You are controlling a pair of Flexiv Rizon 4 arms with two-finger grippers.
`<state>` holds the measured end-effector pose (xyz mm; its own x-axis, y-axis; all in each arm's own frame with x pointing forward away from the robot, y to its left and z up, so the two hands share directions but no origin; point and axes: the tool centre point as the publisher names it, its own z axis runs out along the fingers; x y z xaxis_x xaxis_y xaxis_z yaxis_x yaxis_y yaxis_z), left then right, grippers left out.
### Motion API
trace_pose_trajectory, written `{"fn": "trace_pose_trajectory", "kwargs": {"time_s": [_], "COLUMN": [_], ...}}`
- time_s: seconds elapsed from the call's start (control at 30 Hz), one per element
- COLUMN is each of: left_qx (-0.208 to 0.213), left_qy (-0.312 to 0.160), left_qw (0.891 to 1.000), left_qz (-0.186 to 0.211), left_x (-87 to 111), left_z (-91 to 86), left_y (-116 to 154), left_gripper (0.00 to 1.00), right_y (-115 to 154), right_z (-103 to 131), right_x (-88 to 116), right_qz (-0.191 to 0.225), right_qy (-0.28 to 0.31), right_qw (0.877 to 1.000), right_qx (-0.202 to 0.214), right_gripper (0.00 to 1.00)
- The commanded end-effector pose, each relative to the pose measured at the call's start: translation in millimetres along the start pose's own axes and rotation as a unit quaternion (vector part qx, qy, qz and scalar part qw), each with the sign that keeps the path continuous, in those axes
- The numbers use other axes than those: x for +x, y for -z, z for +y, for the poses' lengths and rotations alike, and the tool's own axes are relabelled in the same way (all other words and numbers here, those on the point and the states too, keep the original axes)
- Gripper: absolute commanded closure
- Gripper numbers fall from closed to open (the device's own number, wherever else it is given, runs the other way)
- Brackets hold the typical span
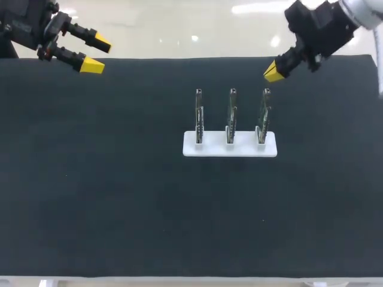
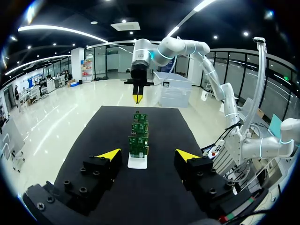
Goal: Pick up the optical module with the left hand, and insert it into the network port with the right hand.
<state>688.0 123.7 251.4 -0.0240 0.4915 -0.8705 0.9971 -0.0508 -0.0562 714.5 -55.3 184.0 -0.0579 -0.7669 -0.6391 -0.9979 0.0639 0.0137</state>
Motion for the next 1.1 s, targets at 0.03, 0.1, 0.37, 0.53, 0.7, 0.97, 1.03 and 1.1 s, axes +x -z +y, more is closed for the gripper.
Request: {"fn": "trace_pose_trajectory", "kwargs": {"time_s": [0.03, 0.1, 0.37, 0.53, 0.7, 0.97, 1.03, 1.1], "left_qx": [0.000, 0.000, 0.000, 0.000, 0.000, 0.000, 0.000, 0.000], "left_qy": [0.001, 0.001, 0.001, 0.001, 0.001, 0.001, 0.001, 0.001], "left_qw": [1.000, 1.000, 1.000, 1.000, 1.000, 1.000, 1.000, 1.000], "left_qz": [0.002, 0.002, 0.002, 0.002, 0.002, 0.002, 0.002, 0.002], "left_x": [-0.5, -0.5, -0.5, -0.5, -0.5, -0.5, -0.5, -0.5], "left_z": [1.0, 1.0, 1.0, 1.0, 1.0, 1.0, 1.0, 1.0], "left_y": [-1, -1, -1, -1, -1, -1, -1, -1], "left_gripper": [0.00, 0.00, 0.00, 0.00, 0.00, 0.00, 0.00, 0.00], "right_y": [23, 36, 76, 86, 86, 86, 86, 86], "right_z": [-1, -1, 6, 8, 8, 8, 8, 8], "right_x": [-1, -1, 0, -5, -5, -5, -5, -5], "right_qz": [0.003, 0.005, 0.008, -0.001, -0.001, -0.001, -0.001, -0.001], "right_qy": [0.001, 0.001, -0.001, -0.009, -0.009, -0.009, -0.009, -0.009], "right_qw": [1.000, 1.000, 1.000, 1.000, 1.000, 1.000, 1.000, 1.000], "right_qx": [-0.008, -0.012, -0.023, -0.030, -0.030, -0.030, -0.030, -0.030], "right_gripper": [1.00, 1.00, 1.00, 0.83, 0.00, 0.00, 0.00, 0.00]}}
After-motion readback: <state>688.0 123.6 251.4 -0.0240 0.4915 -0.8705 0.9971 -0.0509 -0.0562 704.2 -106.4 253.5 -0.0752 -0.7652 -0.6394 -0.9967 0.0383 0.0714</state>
